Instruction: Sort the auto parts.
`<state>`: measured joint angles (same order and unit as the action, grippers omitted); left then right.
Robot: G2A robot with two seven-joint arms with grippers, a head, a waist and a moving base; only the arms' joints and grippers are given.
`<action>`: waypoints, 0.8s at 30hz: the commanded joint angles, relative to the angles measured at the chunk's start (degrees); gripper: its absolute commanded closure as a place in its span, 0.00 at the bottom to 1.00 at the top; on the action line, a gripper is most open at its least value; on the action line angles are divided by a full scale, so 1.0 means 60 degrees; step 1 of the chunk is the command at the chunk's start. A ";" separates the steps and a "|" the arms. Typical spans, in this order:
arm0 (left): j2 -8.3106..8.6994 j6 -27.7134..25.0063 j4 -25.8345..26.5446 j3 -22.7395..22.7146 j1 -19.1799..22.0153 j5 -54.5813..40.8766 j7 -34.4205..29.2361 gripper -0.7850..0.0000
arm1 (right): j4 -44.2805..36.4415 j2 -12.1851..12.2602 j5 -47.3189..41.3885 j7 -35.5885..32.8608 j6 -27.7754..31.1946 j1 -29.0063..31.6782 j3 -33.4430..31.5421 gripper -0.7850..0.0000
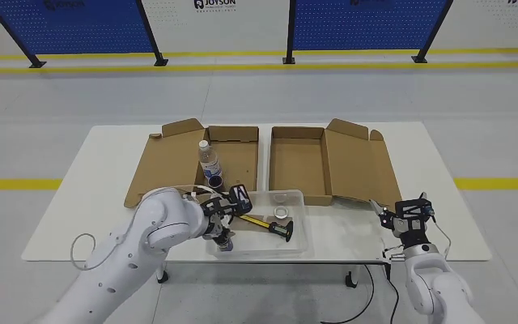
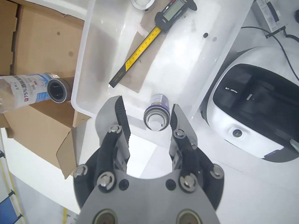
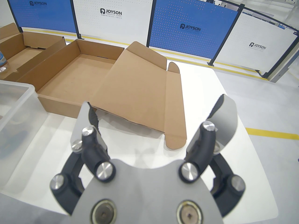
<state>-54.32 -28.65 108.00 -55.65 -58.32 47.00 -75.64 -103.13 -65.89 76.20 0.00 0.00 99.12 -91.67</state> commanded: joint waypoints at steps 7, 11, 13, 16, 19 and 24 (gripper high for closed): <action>0.0539 0.0040 -0.0025 0.0459 0.0431 -0.0732 -0.0038 0.41 | 0.0000 0.0000 0.0000 0.0000 0.0000 0.0000 0.0000 0.00; 0.0716 0.0053 -0.0055 0.0729 0.0616 -0.0861 -0.0052 0.39 | 0.0000 0.0000 0.0000 0.0000 0.0000 0.0000 0.0000 0.00; 0.0782 0.0072 -0.0189 0.0862 0.0710 -0.0751 -0.0071 0.36 | 0.0000 0.0000 0.0000 0.0000 0.0000 0.0000 0.0000 0.00; 0.0817 0.0022 -0.0405 0.0933 0.0821 -0.0997 -0.0019 0.38 | 0.0000 0.0000 0.0000 0.0000 0.0000 0.0000 0.0000 0.00; 0.0841 0.0017 -0.0493 0.1097 0.0925 -0.1023 -0.0014 0.40 | 0.0000 0.0000 0.0000 0.0000 0.0000 0.0000 0.0000 0.00; 0.0841 -0.0002 -0.0685 0.1373 0.1101 -0.1108 0.0004 0.44 | 0.0000 0.0000 0.0000 0.0000 0.0000 0.0000 0.0000 0.00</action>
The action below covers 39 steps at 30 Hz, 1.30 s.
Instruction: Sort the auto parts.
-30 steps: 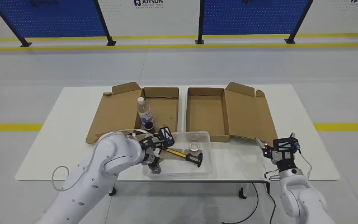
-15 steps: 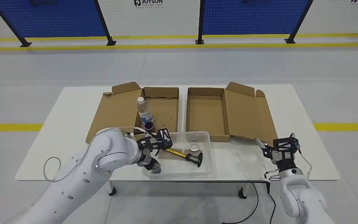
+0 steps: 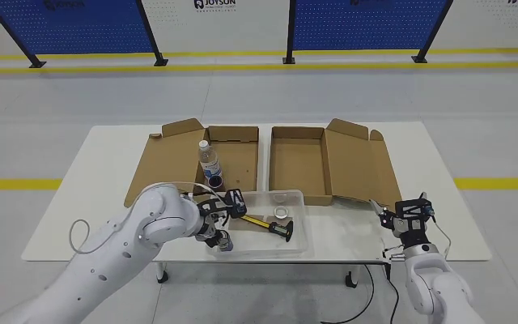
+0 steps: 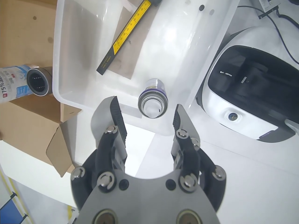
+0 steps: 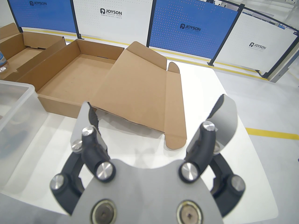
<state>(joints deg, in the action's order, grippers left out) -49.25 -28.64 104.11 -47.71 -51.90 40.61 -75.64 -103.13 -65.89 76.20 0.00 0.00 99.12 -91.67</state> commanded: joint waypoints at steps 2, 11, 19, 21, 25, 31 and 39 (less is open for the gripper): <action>-0.0011 -0.0006 -0.0105 0.0143 0.0102 -0.0054 0.0006 0.44 | 0.0000 0.0000 0.0000 0.0000 0.0000 0.0000 0.0000 0.00; -0.0107 0.0006 -0.0363 0.0606 0.0385 -0.0108 -0.0005 0.46 | 0.0000 0.0000 0.0000 0.0000 0.0000 0.0000 0.0000 0.00; -0.0247 0.0150 -0.0831 0.0940 0.0611 0.0079 0.0132 0.51 | 0.0000 0.0000 0.0000 0.0000 0.0000 0.0000 0.0000 0.00; -0.0282 0.0157 -0.0928 0.1027 0.0650 0.0114 0.0120 0.51 | 0.0000 0.0000 0.0000 0.0000 0.0000 0.0000 0.0000 0.00; -0.0341 0.0162 -0.1066 0.1144 0.0726 0.0130 0.0128 0.50 | 0.0000 0.0000 0.0000 0.0000 0.0000 0.0000 0.0000 0.00; -0.0396 0.0118 -0.1233 0.1253 0.0795 0.0082 0.0069 0.49 | 0.0000 0.0000 0.0000 0.0000 0.0000 0.0000 0.0000 0.00; -0.0454 0.0120 -0.1368 0.1365 0.0825 0.0106 0.0074 0.48 | 0.0000 0.0000 0.0000 0.0000 0.0000 0.0000 0.0000 0.00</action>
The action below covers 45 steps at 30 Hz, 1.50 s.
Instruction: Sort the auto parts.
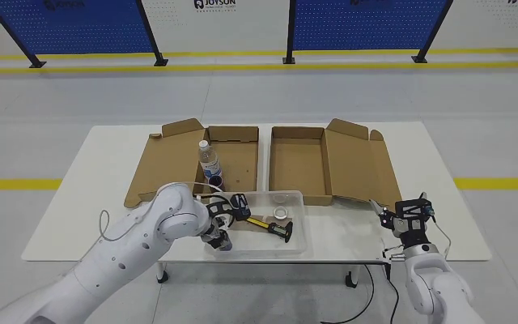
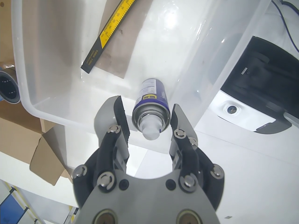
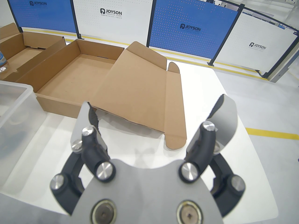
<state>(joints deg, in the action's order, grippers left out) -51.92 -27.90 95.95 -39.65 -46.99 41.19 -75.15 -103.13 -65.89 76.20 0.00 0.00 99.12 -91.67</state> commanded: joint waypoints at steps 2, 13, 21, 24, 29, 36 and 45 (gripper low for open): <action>-0.0032 -0.0028 -0.0024 0.0072 0.0026 -0.0002 -0.0005 0.48 | 0.0000 0.0000 0.0000 0.0000 0.0000 0.0000 0.0000 0.00; -0.0188 -0.0055 -0.0263 0.0358 0.0192 -0.0037 -0.0029 0.47 | 0.0000 0.0000 0.0000 0.0000 0.0000 0.0000 0.0000 0.00; -0.0308 -0.0020 -0.0479 0.0564 0.0291 -0.0030 0.0002 0.49 | 0.0000 0.0000 0.0000 0.0000 0.0000 0.0000 0.0000 0.00; -0.0346 -0.0028 -0.0557 0.0634 0.0314 -0.0045 -0.0020 0.49 | 0.0000 0.0000 0.0000 0.0000 0.0000 0.0000 0.0000 0.00; -0.0402 0.0007 -0.0676 0.0723 0.0357 0.0012 -0.0038 0.51 | 0.0000 0.0000 0.0000 0.0000 0.0000 0.0000 0.0000 0.00; -0.0465 0.0185 -0.0727 0.0802 0.0414 0.0134 -0.0171 0.51 | 0.0000 0.0000 0.0000 0.0000 0.0000 0.0000 0.0000 0.00; -0.0502 0.0182 -0.0780 0.0831 0.0454 0.0131 -0.0389 0.52 | 0.0000 0.0000 0.0000 0.0000 0.0000 0.0000 0.0000 0.00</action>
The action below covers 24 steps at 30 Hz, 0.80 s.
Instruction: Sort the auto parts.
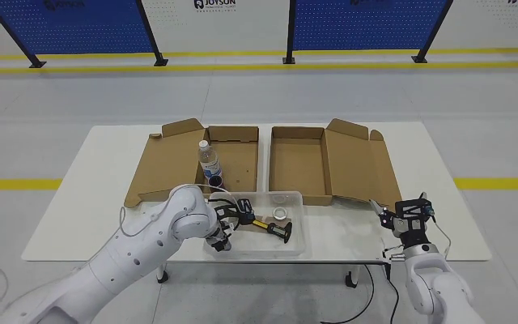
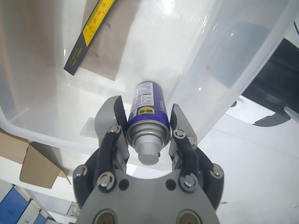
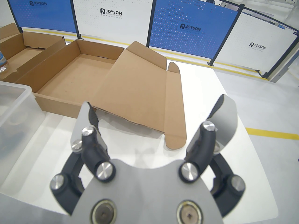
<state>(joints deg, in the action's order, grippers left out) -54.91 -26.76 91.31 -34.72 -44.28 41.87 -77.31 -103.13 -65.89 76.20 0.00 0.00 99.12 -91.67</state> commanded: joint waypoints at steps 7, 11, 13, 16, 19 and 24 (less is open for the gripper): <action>-0.0033 0.0007 -0.0041 0.0064 0.0041 0.0068 -0.0031 0.74 | 0.0000 0.0000 0.0000 0.0000 0.0000 0.0000 0.0000 0.00; -0.0048 0.0034 -0.0048 0.0045 0.0054 0.0107 0.0004 1.00 | 0.0000 0.0000 0.0000 0.0000 0.0000 0.0000 0.0000 0.00; -0.0049 0.0043 -0.0040 0.0028 0.0047 0.0154 0.0037 1.00 | 0.0000 0.0000 0.0000 0.0000 0.0000 0.0000 0.0000 0.00; -0.0042 0.0064 -0.0003 -0.0028 0.0045 0.0210 0.0078 1.00 | 0.0000 0.0000 0.0000 0.0000 0.0000 0.0000 0.0000 0.00; -0.0023 0.0087 0.0131 -0.0124 0.0045 0.0294 0.0150 1.00 | 0.0000 0.0000 0.0000 0.0000 0.0000 0.0000 0.0000 0.00; 0.0048 0.0142 0.0589 -0.0408 -0.0002 0.0269 0.0261 1.00 | 0.0000 0.0000 0.0000 0.0000 0.0000 0.0000 0.0000 0.00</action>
<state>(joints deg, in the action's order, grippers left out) -54.74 -25.93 94.15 -36.76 -44.20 43.62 -75.81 -103.13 -65.89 76.20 0.00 0.00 99.12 -91.67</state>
